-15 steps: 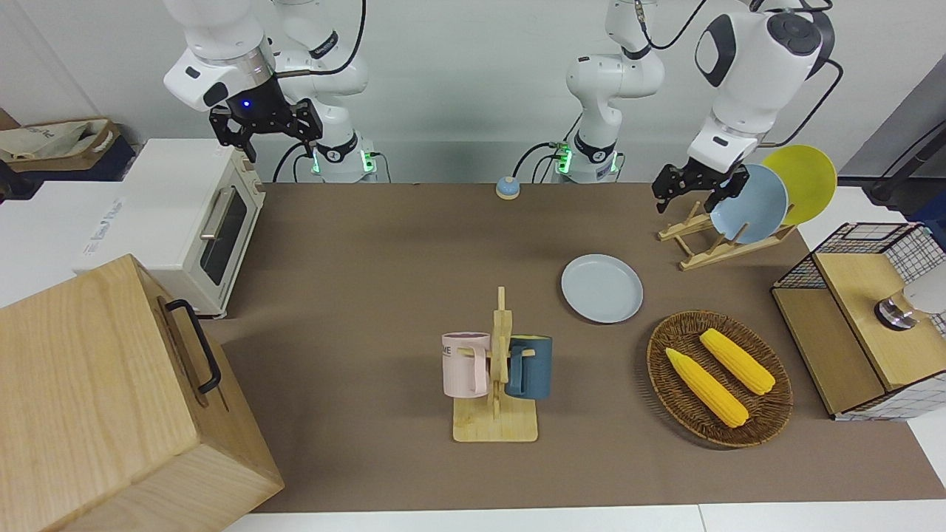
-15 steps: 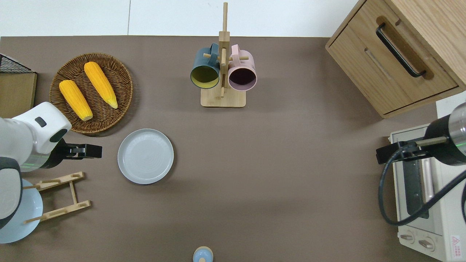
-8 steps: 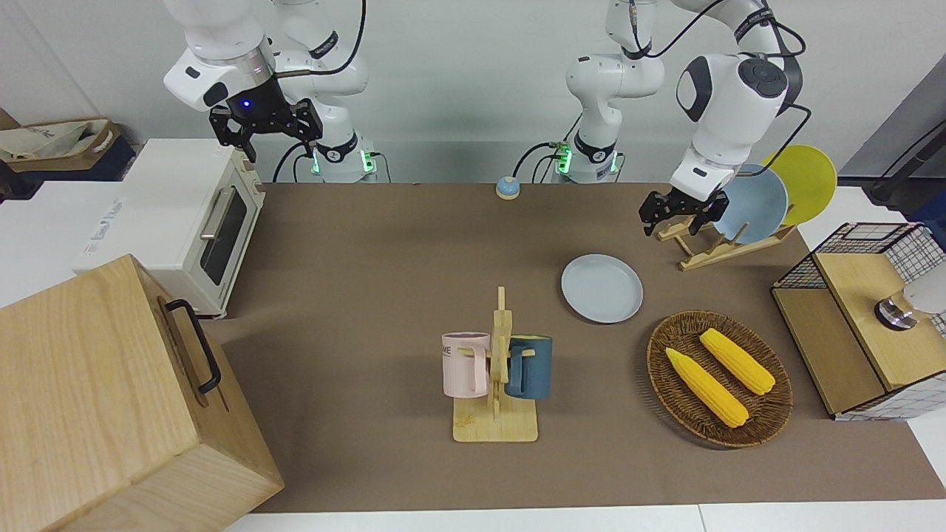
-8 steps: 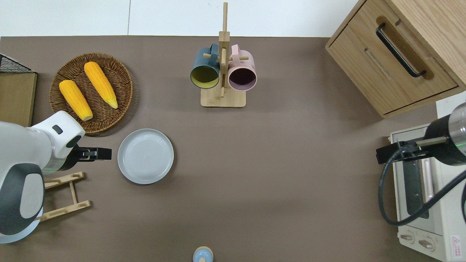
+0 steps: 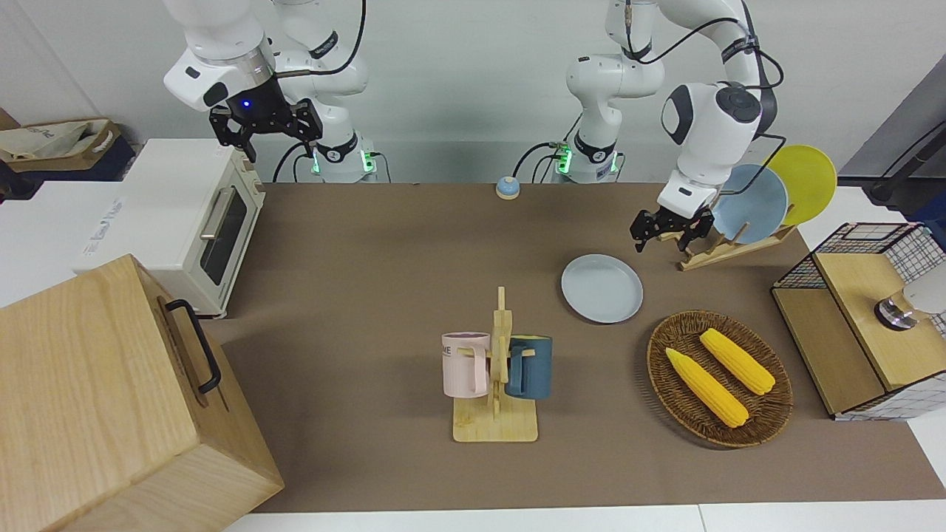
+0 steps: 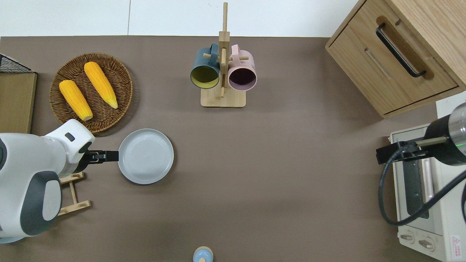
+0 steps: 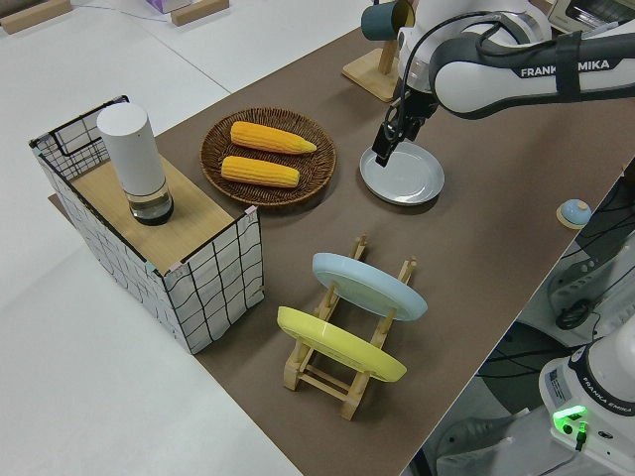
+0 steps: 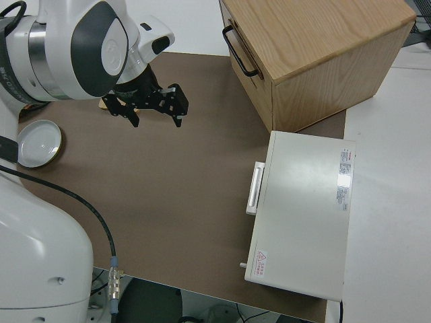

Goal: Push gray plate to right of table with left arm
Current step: 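Move the left gripper forward to the near edge of the gray plate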

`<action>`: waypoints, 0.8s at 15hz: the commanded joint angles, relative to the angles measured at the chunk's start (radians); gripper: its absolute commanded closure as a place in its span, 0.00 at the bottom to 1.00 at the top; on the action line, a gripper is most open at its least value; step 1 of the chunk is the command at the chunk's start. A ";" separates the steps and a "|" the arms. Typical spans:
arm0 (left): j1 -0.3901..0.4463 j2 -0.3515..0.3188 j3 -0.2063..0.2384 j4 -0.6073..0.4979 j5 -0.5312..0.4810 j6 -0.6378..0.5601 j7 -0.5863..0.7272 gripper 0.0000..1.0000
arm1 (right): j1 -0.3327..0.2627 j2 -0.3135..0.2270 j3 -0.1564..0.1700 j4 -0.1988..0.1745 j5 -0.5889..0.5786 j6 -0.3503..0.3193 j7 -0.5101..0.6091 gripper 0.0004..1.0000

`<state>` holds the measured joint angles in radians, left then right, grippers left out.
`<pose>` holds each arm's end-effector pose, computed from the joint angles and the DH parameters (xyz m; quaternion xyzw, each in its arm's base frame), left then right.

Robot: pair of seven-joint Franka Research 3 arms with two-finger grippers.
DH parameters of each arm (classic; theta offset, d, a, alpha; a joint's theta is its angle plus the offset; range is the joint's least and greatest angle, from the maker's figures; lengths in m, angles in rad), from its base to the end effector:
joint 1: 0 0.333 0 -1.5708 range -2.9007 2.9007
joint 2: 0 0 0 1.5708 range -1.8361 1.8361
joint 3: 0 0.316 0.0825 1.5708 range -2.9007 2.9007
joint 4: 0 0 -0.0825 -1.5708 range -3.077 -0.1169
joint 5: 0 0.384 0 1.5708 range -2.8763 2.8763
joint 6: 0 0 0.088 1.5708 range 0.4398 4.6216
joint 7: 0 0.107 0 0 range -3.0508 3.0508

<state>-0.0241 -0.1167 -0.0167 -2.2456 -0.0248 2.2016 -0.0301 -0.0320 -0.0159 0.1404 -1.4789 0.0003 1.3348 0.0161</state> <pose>0.5097 -0.0218 0.4228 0.9993 0.0016 0.0360 0.0106 0.5209 0.0574 0.6562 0.9969 0.0460 -0.0640 0.0049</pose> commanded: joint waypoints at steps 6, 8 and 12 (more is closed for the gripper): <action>-0.022 0.023 0.011 -0.130 -0.009 0.193 -0.025 0.01 | -0.020 -0.002 0.016 0.009 0.004 -0.016 0.012 0.02; -0.022 0.035 0.011 -0.134 -0.009 0.202 -0.025 0.01 | -0.020 -0.002 0.016 0.009 0.004 -0.016 0.012 0.02; -0.030 0.066 0.011 -0.146 -0.009 0.240 -0.046 0.01 | -0.020 -0.002 0.016 0.009 0.004 -0.016 0.013 0.02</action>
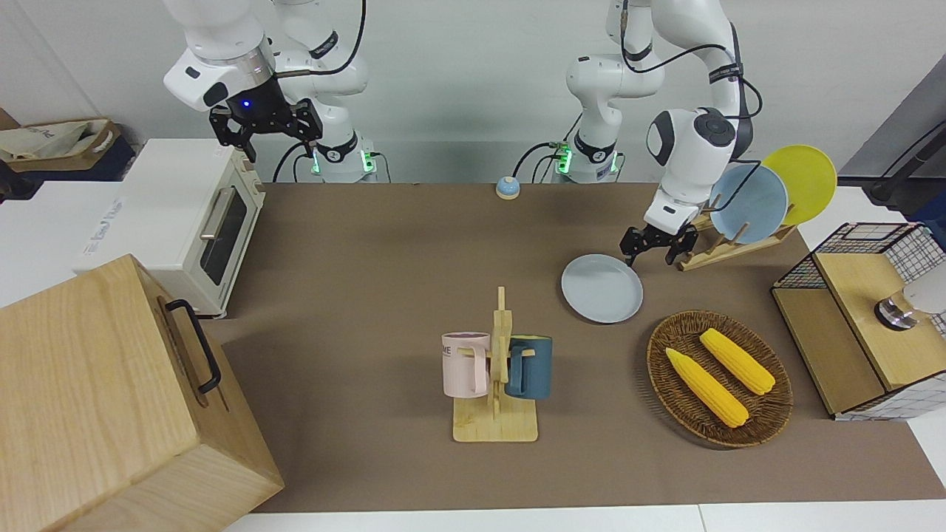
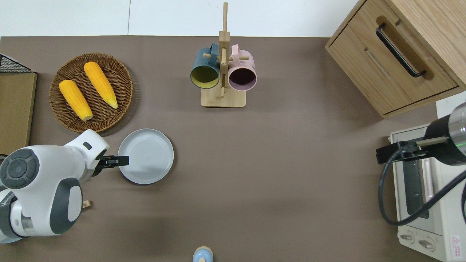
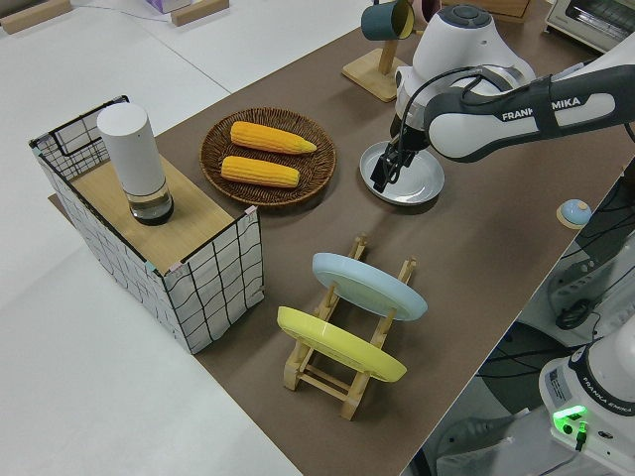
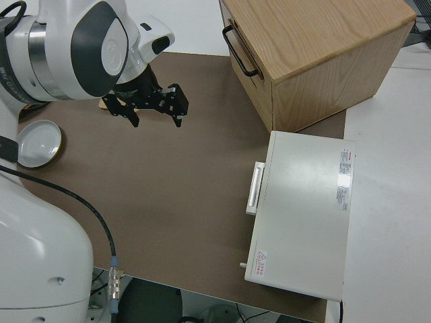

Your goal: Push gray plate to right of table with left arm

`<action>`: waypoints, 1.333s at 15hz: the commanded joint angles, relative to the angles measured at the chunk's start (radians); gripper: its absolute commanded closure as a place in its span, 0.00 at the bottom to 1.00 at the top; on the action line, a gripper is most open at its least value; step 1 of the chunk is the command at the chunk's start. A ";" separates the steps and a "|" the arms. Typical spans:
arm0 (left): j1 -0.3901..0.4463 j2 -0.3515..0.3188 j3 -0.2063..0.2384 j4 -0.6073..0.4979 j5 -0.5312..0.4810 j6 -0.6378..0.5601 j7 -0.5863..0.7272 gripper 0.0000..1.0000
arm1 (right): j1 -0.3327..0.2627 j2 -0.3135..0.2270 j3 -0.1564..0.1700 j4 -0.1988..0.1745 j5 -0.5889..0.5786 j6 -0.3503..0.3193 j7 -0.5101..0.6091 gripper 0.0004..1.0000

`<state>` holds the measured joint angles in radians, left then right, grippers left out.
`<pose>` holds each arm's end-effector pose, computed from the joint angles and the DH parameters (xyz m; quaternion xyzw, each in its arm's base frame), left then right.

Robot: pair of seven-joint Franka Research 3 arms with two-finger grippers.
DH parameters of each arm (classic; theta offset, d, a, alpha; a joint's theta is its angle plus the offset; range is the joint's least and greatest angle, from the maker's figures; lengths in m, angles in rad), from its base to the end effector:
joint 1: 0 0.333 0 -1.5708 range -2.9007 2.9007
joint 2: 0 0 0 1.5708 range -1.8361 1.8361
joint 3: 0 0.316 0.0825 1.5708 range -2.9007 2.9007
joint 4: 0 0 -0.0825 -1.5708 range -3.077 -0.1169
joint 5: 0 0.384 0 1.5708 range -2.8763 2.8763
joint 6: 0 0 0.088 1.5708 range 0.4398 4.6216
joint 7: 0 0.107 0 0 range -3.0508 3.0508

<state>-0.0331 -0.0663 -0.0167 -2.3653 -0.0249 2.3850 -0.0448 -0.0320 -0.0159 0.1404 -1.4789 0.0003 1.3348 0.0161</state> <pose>0.4991 -0.0251 0.3607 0.9990 0.0062 0.0425 0.0104 0.5209 0.0574 0.6562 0.9969 0.0460 -0.0640 0.0049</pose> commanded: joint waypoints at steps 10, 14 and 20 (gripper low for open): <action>-0.031 0.092 0.011 -0.042 -0.009 0.148 -0.055 0.02 | -0.019 -0.002 0.016 0.009 0.004 -0.016 0.013 0.02; -0.030 0.102 0.012 -0.045 -0.007 0.155 -0.047 0.03 | -0.020 -0.002 0.016 0.009 0.004 -0.016 0.013 0.02; -0.030 0.129 0.012 -0.046 -0.007 0.181 -0.047 0.03 | -0.019 -0.002 0.016 0.009 0.004 -0.016 0.012 0.02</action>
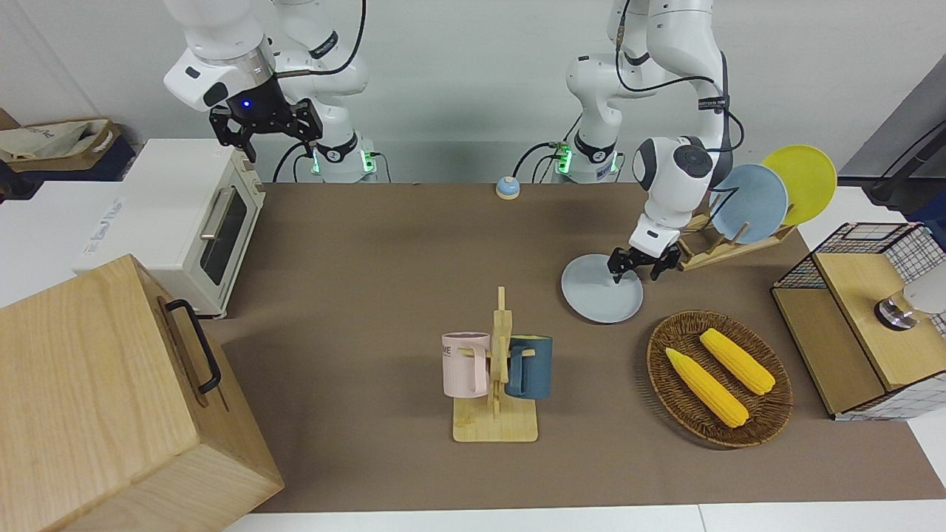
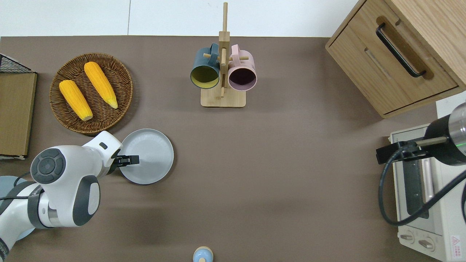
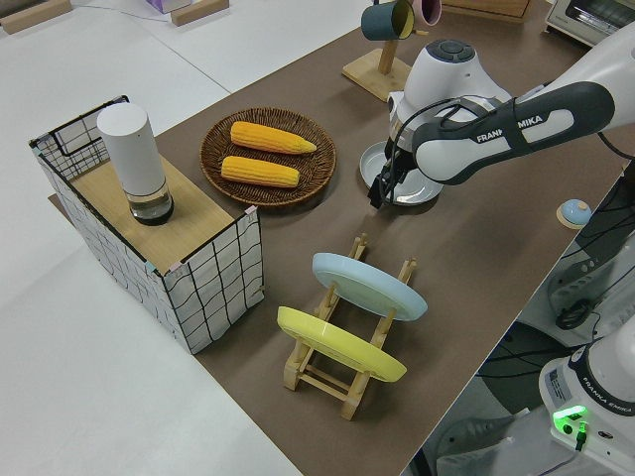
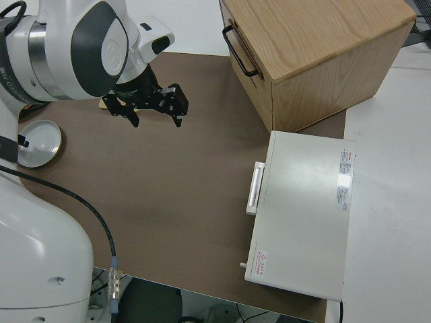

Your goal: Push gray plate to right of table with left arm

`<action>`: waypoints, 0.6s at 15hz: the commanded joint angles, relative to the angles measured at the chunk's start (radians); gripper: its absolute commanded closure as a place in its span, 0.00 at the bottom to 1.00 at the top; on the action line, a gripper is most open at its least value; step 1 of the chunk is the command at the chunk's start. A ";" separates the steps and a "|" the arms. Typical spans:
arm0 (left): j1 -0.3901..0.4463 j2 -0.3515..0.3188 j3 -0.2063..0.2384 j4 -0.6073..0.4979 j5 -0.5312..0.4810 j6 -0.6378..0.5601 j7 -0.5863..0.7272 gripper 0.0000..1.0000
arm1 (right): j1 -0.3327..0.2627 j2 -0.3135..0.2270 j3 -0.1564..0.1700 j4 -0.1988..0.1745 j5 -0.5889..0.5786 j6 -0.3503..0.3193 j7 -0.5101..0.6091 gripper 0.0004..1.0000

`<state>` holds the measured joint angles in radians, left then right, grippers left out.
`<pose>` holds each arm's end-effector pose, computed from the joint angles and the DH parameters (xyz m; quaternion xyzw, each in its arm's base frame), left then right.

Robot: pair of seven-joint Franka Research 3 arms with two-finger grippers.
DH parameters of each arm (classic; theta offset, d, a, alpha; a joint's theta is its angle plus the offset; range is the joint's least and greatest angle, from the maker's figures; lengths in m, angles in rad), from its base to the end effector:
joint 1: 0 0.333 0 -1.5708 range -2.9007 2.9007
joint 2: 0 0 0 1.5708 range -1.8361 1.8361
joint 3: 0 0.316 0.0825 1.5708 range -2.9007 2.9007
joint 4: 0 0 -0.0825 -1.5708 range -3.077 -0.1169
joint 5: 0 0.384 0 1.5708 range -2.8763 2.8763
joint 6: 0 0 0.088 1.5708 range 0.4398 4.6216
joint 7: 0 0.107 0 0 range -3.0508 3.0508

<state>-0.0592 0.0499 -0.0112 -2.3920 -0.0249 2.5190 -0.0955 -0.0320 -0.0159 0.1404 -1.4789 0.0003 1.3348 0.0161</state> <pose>0.5033 -0.0353 0.3039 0.9990 0.0224 0.0377 0.0111 0.5209 0.0574 0.6562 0.9969 0.0460 -0.0640 0.0049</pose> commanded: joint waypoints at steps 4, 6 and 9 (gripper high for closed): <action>-0.004 0.021 0.005 -0.019 -0.007 0.057 0.002 0.07 | -0.019 -0.002 0.016 0.009 0.004 -0.016 0.013 0.02; -0.004 0.021 0.005 -0.019 -0.007 0.057 0.000 0.13 | -0.020 -0.002 0.016 0.009 0.004 -0.016 0.012 0.02; -0.005 0.015 0.007 -0.019 -0.007 0.049 -0.004 0.26 | -0.020 -0.002 0.016 0.009 0.004 -0.016 0.012 0.02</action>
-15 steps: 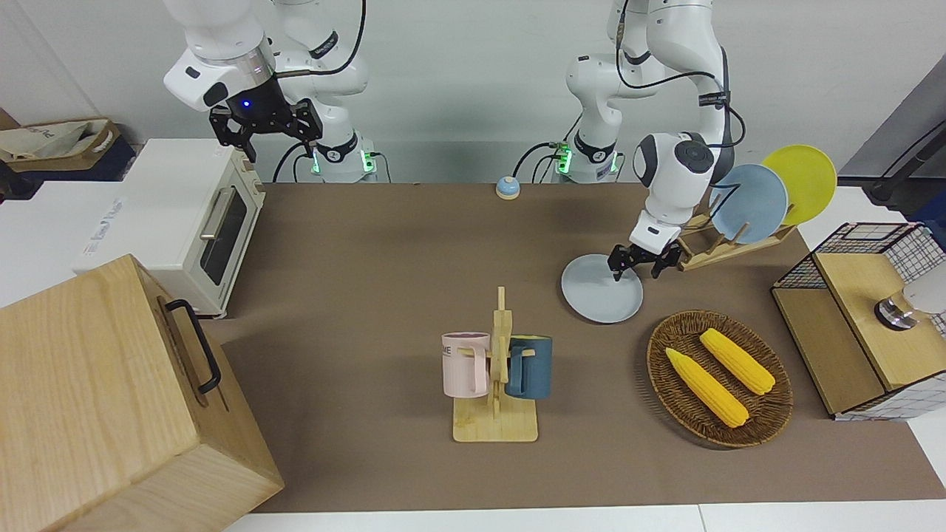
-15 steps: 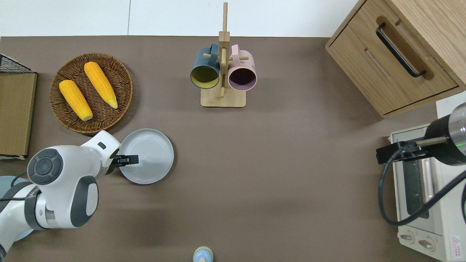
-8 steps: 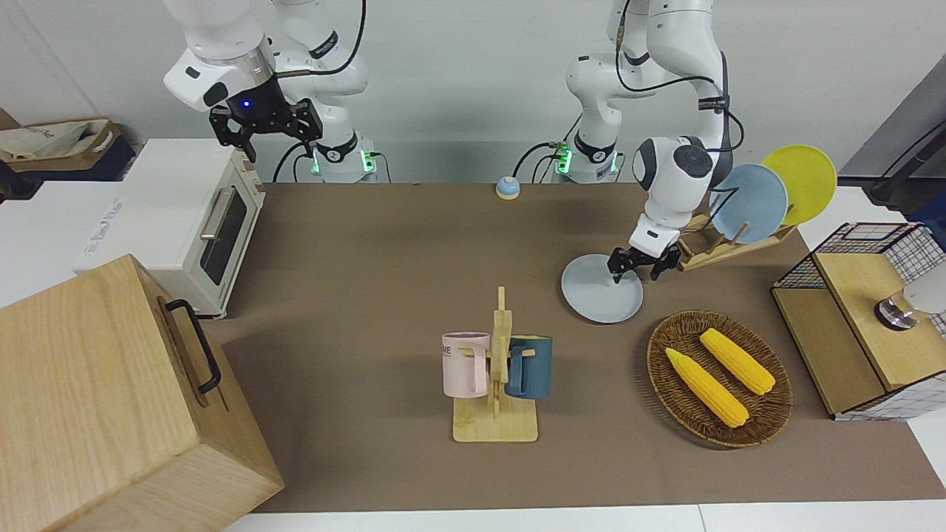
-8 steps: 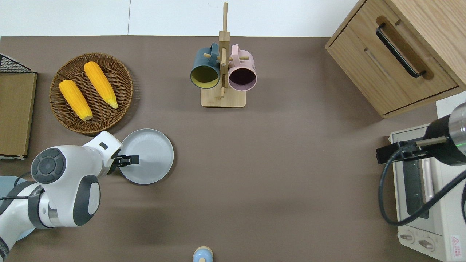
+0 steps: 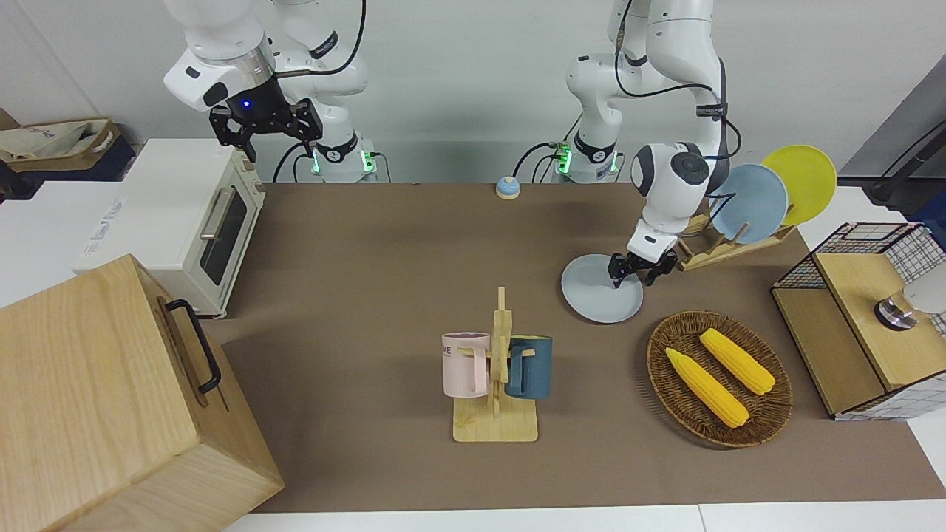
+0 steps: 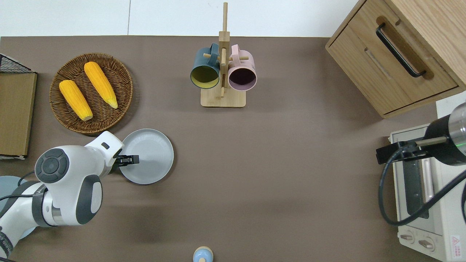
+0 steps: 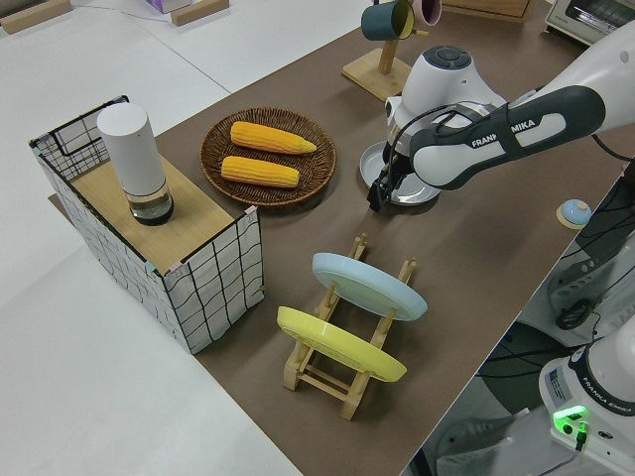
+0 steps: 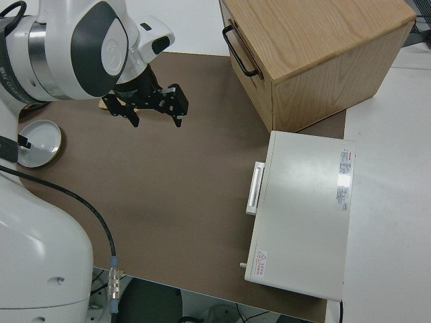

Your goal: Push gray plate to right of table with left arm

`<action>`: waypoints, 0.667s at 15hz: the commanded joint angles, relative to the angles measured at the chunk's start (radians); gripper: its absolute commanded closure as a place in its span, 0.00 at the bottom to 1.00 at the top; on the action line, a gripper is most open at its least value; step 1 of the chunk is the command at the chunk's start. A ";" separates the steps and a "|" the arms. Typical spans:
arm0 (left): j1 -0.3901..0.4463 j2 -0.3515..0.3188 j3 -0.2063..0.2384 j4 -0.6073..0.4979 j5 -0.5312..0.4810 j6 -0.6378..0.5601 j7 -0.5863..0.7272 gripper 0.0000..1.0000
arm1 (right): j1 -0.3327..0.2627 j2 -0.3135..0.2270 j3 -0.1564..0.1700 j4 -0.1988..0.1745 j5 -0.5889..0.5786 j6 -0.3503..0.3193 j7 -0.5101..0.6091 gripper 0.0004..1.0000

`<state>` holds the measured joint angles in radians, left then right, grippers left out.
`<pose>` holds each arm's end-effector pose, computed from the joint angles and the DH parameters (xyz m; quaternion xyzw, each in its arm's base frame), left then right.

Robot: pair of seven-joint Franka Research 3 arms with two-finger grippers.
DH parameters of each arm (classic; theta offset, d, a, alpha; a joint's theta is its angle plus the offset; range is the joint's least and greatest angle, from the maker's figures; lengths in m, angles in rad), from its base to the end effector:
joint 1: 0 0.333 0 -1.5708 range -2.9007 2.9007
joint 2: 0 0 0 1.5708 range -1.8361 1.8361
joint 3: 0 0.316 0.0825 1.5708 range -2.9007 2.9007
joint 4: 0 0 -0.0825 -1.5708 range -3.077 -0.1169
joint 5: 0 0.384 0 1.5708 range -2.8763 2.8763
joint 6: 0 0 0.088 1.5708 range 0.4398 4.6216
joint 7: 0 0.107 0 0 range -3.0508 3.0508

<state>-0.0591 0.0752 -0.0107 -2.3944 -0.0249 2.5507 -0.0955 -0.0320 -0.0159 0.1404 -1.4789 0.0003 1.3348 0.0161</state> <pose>0.5048 -0.0350 0.2932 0.9989 0.0229 0.0398 0.0111 0.5209 0.0574 0.6562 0.9969 0.0460 -0.0640 0.0049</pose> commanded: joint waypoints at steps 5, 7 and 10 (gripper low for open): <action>-0.004 -0.026 0.008 -0.015 -0.009 0.006 -0.001 0.55 | -0.019 -0.002 0.016 0.009 0.004 -0.016 0.013 0.02; -0.004 -0.032 0.009 -0.014 -0.007 0.005 0.002 0.65 | -0.019 -0.002 0.016 0.009 0.004 -0.016 0.013 0.02; -0.004 -0.032 0.009 -0.011 -0.009 0.005 -0.003 0.88 | -0.019 -0.002 0.016 0.009 0.004 -0.016 0.012 0.02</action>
<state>-0.0586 0.0617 -0.0054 -2.3932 -0.0249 2.5512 -0.0955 -0.0320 -0.0159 0.1404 -1.4789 0.0003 1.3348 0.0161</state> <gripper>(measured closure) 0.744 0.013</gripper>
